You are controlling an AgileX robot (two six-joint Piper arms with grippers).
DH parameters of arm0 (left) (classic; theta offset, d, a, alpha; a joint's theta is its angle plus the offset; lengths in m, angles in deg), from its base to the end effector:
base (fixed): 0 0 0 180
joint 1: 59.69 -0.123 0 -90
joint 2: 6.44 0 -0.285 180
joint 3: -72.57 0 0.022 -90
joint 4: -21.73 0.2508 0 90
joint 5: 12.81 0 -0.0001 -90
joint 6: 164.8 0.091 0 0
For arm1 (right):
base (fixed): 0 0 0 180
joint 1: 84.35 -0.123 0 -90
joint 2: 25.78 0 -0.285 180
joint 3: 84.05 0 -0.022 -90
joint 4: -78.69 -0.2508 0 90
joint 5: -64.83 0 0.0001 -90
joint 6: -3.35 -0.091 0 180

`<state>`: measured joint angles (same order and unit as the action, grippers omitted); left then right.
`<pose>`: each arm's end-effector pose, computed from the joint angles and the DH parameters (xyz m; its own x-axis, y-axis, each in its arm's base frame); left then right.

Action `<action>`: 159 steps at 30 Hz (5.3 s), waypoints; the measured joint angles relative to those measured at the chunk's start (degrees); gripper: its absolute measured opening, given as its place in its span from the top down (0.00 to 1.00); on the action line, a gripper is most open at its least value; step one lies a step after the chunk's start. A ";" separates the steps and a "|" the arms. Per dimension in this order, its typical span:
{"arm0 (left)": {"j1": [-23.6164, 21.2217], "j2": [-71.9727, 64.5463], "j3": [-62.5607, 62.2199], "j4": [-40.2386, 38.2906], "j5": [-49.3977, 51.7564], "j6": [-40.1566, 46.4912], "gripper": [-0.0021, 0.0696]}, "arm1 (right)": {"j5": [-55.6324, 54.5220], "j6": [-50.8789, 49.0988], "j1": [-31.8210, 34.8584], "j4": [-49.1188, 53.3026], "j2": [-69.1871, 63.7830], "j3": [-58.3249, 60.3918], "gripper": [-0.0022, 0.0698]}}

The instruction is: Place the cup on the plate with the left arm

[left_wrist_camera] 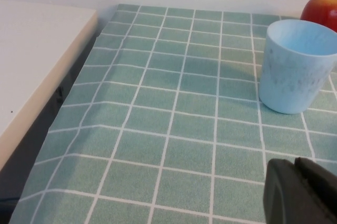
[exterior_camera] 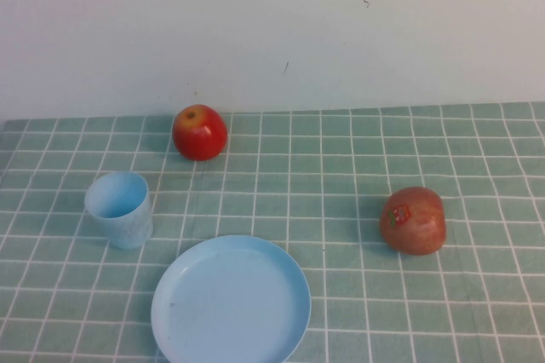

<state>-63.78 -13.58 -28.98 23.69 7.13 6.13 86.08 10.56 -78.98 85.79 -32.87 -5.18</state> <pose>0.0530 0.0049 0.1752 -0.2544 -0.1443 -0.9563 -0.1154 0.9863 -0.1181 0.0521 -0.0090 0.1710 -0.3162 -0.2102 -0.9251 0.0623 0.9684 -0.2413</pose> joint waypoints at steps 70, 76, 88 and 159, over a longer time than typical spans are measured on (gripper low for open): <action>12.76 -71.86 -58.33 7.05 24.52 -17.05 0.97 | 0.00 0.00 0.00 0.00 0.00 0.00 0.97; 12.76 -84.36 -67.28 7.07 32.87 -14.06 0.97 | 0.00 0.00 0.00 0.00 0.00 0.00 0.97; 12.76 -94.57 -75.14 5.34 31.52 -6.95 0.88 | 0.00 0.00 0.00 0.00 0.00 0.00 0.97; 27.58 -103.75 -72.98 -13.38 34.25 13.01 0.52 | 0.00 0.00 0.00 0.00 0.00 0.00 0.97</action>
<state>-36.20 -117.32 -101.97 10.31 41.37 19.14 86.08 10.56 -78.98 85.79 -32.87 -5.18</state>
